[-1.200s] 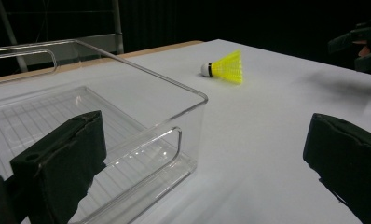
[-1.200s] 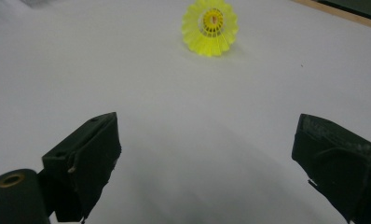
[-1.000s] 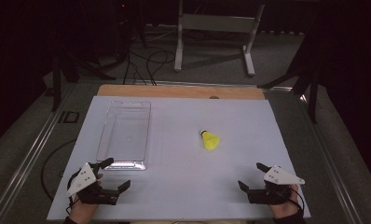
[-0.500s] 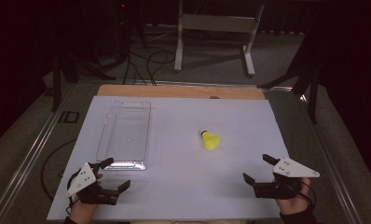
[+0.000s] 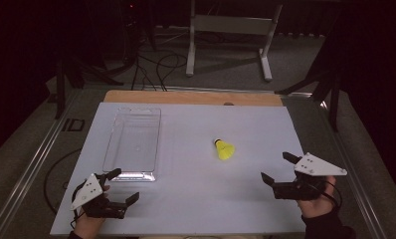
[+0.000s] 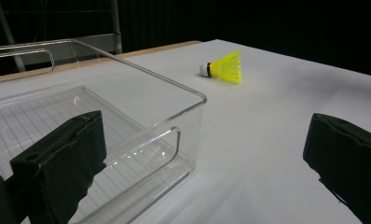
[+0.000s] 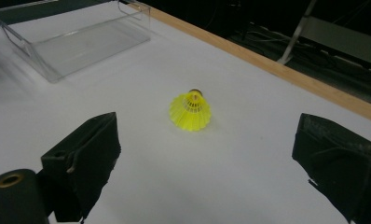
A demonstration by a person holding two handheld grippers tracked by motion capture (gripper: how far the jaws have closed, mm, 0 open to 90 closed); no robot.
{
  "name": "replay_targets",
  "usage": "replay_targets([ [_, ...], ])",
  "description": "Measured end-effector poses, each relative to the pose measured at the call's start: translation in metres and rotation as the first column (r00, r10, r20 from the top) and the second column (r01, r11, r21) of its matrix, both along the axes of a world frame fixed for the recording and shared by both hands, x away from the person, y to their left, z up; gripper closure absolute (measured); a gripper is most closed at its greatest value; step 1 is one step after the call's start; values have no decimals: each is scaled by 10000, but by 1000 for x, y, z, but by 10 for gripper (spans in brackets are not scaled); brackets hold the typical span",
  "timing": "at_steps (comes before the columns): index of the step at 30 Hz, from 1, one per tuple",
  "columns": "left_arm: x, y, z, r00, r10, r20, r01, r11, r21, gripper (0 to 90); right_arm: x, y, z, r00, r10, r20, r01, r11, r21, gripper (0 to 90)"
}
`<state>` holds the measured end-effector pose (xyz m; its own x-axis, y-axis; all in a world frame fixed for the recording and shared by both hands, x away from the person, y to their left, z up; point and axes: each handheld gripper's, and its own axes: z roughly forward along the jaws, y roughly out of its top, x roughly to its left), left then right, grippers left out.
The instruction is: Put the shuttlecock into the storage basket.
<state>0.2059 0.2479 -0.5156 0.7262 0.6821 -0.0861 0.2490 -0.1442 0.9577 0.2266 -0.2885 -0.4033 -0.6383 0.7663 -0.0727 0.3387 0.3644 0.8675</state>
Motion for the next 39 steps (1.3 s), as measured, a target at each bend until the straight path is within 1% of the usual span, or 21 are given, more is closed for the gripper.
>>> replay_targets([
  [1,0,0,0,10000,-7,1,7,10000,0,2,1,0,2,10000,10,46,-10,10000,50,78],
  [4,0,0,0,10000,-3,-1,3,10000,-14,2,6,2,8,9999,-25,106,25,10000,-15,78],
  [5,0,0,0,10000,-8,-4,8,10000,-25,2,7,3,10,9999,57,96,-57,10000,23,78],
  [9,0,0,0,10000,-32,-10,32,10000,0,2,13,5,16,9999,-19,148,17,9999,109,78],
  [13,0,0,0,10000,-36,-12,36,10000,-31,2,19,7,20,9999,-137,56,137,9999,67,77],
  [17,0,0,0,10000,-50,-27,50,10000,-33,2,25,10,24,9998,-194,-27,193,9998,-80,77],
  [18,0,0,0,10000,-57,-23,57,10000,-18,2,27,11,24,9999,-172,-14,172,9998,-134,77],
  [21,0,0,0,10000,-48,-14,48,10000,-26,2,32,14,25,9998,-121,-181,118,9998,-131,77],
  [25,0,0,0,10000,-54,8,54,10000,-16,2,42,19,27,9995,-4,-323,-7,9995,-328,77],
  [27,0,0,0,10000,-52,-6,52,10000,-23,2,47,20,28,9996,-10,-293,-1,9994,-348,77],
  [32,0,0,0,10000,-60,-20,60,10000,-34,2,59,25,31,9991,-55,-418,37,9991,-420,77],
  [33,0,0,0,10000,-57,-12,57,10000,-32,2,61,26,31,9990,5,-454,-25,9991,-435,77],
  [36,0,0,0,10000,-66,-32,66,10000,-43,2,67,30,29,9985,-81,-550,52,9986,-535,78],
  [37,0,0,0,10000,-76,-35,76,10000,-58,2,70,32,29,9980,-200,-595,167,9984,-546,78],
  [39,0,0,0,10000,-74,-40,74,10000,-60,2,75,34,27,9972,-217,-721,170,9977,-654,77],
])
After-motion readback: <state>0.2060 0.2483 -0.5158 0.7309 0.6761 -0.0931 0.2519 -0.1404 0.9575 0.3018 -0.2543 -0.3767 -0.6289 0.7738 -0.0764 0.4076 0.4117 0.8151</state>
